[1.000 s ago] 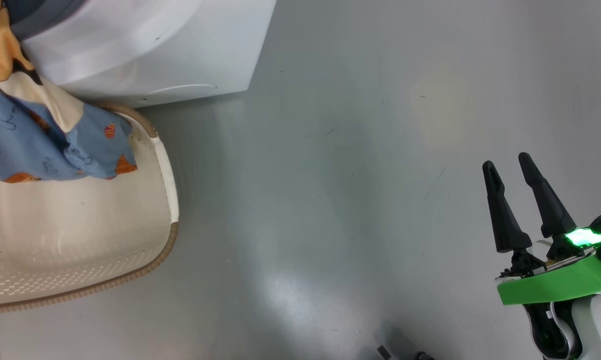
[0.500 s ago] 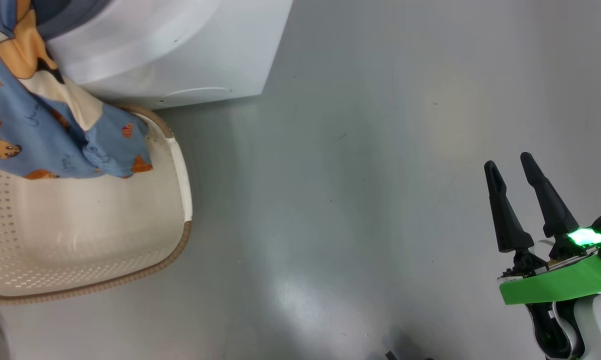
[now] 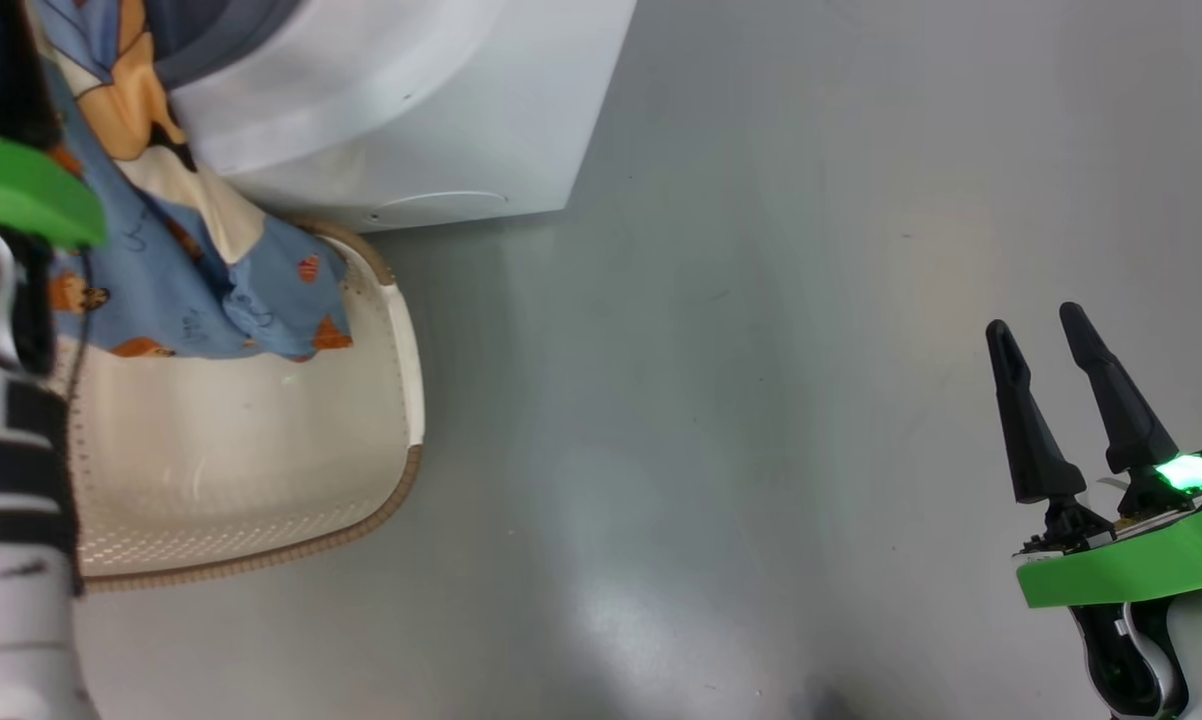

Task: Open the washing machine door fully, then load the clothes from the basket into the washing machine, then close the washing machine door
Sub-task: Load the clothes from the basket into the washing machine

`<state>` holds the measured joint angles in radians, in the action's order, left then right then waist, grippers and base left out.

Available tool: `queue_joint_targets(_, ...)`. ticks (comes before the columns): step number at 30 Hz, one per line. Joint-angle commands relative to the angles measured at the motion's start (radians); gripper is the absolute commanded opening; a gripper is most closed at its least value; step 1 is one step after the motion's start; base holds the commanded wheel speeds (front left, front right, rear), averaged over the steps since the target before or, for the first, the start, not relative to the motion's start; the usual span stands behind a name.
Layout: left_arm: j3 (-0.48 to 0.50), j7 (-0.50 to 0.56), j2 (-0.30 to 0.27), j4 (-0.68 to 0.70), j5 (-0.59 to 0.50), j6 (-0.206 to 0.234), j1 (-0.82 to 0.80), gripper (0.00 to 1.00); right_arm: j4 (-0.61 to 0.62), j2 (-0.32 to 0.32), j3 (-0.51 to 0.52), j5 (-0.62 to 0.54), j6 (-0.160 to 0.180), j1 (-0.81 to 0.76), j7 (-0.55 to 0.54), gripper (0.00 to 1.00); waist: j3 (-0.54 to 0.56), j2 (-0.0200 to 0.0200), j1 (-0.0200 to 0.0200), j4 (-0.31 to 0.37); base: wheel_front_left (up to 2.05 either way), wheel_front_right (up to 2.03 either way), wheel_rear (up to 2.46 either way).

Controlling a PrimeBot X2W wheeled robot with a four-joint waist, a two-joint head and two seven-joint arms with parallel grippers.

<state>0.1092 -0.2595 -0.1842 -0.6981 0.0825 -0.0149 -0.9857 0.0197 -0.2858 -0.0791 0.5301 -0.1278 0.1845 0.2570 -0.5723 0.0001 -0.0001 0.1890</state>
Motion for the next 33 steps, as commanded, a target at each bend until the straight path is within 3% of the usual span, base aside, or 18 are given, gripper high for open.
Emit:
queue_joint_targets(1, 0.02, -0.002, -0.029, 0.045, -0.005, -0.006, 0.04, 1.0, 0.026, -0.022, -0.006, -0.007, -0.003, -0.034, 0.005, 1.0, 0.006, -0.0001, 0.0001, -0.011, 0.0, 0.0, 0.0)
queue_joint_targets(17, 0.102, -0.002, 0.079, 0.363, -0.011, -0.026, 0.445, 1.0, 0.038, -0.031, 0.026, -0.011, -0.003, -0.057, 0.005, 1.0, 0.021, -0.0001, 0.0001, -0.052, 0.0, 0.0, 0.0)
queue_joint_targets(27, 0.133, -0.002, 0.124, 0.531, 0.002, 0.003, 0.682, 1.0, 0.03, -0.037, 0.015, -0.009, -0.003, -0.061, 0.005, 1.0, 0.043, -0.0001, 0.0001, -0.044, 0.0, 0.0, 0.0)
queue_joint_targets(33, 0.121, -0.002, 0.131, 0.585, 0.015, 0.021, 0.731, 1.0, 0.031, -0.041, 0.014, -0.007, -0.003, -0.054, 0.005, 1.0, 0.039, -0.0001, 0.0001, -0.045, 0.0, 0.0, 0.0)
